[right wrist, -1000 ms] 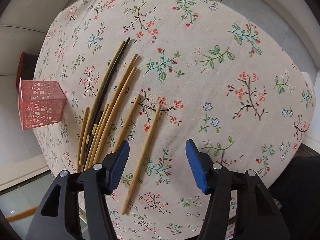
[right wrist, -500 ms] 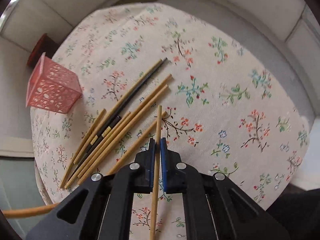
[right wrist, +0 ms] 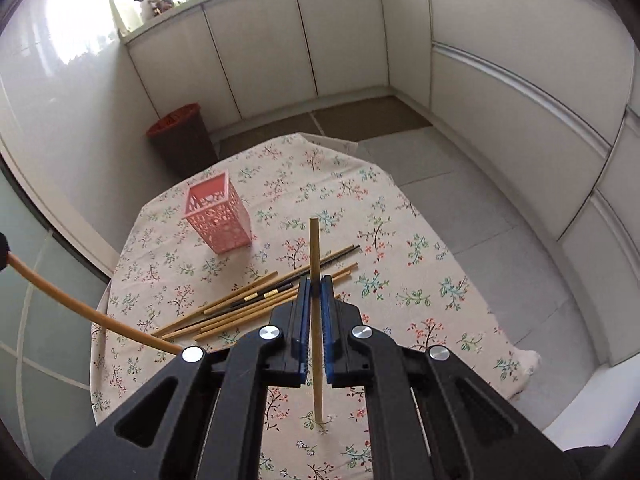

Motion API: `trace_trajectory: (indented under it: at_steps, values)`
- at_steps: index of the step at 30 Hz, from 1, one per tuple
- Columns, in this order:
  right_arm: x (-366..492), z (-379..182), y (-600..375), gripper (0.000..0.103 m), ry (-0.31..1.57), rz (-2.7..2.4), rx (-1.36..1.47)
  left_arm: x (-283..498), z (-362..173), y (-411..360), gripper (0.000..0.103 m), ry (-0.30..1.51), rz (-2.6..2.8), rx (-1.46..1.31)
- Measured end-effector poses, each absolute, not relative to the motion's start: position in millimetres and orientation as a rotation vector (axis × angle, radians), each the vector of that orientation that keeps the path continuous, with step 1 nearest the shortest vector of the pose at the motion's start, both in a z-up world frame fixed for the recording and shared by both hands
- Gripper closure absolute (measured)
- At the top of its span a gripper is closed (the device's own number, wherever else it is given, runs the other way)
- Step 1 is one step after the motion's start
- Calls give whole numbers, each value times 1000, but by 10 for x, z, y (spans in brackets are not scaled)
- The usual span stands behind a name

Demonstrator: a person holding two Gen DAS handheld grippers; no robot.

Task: Organize utensils
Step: 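Carry both held chopsticks upright toward the pink basket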

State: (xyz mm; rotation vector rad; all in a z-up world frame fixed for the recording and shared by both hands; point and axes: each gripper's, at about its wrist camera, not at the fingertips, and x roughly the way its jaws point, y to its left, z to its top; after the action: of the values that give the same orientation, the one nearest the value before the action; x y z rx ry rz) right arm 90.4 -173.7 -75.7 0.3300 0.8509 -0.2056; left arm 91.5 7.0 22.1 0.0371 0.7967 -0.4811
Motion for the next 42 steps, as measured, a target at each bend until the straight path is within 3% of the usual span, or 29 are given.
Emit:
trace_trajectory:
  at_steps: [9,15,23,32,34,36,42]
  values:
    - [1153,270,-1830,98,651,-150,288,1269,574,231,99,729,-396,-18]
    - [1486,637,-1832,98,560,-93,299,1772,681,265,99,690,-323,-63]
    - [1943,655,-1771,98,533,-32,317,2455,631,182,99,661,-259,-82]
    - [2333,502,-1694,101,521,20,366,2955,53,136,97,744,-273,-119]
    - [2395,481,-1675,101,524,33,376,2933,-3,210,78,751,-301,-151]
    - [2441,471,-1636,101,521,45,366,2850,55,325,66,710,-335,-210]
    - [2539,340,-1613,99,559,29,327,2429,454,656,65,555,-355,-288]
